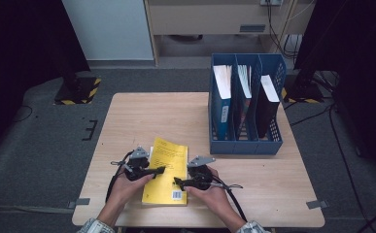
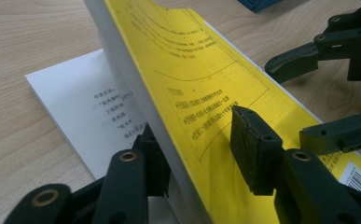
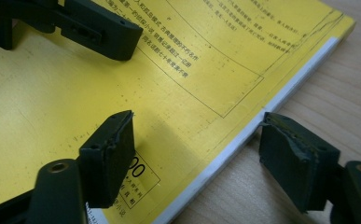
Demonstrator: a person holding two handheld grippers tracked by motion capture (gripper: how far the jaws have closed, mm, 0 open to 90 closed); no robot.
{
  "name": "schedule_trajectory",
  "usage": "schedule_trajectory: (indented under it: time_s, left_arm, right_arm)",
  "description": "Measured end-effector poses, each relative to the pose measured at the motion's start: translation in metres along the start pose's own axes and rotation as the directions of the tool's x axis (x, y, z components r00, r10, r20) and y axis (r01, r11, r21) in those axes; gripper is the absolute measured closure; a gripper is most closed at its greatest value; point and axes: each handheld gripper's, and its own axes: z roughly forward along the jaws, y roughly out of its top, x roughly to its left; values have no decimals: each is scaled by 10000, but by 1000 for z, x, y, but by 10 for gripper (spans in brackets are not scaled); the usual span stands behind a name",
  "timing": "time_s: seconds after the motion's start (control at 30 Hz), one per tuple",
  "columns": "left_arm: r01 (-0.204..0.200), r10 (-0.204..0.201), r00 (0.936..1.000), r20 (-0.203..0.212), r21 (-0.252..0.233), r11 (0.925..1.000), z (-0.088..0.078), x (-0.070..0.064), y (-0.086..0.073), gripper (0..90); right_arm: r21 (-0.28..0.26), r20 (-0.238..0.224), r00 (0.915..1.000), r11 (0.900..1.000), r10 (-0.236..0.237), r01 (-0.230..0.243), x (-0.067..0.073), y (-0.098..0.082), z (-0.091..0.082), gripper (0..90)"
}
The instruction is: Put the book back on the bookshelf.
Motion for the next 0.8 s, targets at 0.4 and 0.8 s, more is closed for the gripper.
schedule_trajectory:
  time_s: [0.4,0.8]
  left_arm:
    - [-305,303,9995,104,177,9994,2,-2,1,512]
    - [-338,338,9994,18,31,9994,-1,-4,4,661]
  right_arm:
    - [-13,-39,9999,9999,-101,101,0,1,2,227]
    - [22,-49,9998,9998,-192,192,0,1,2,214]
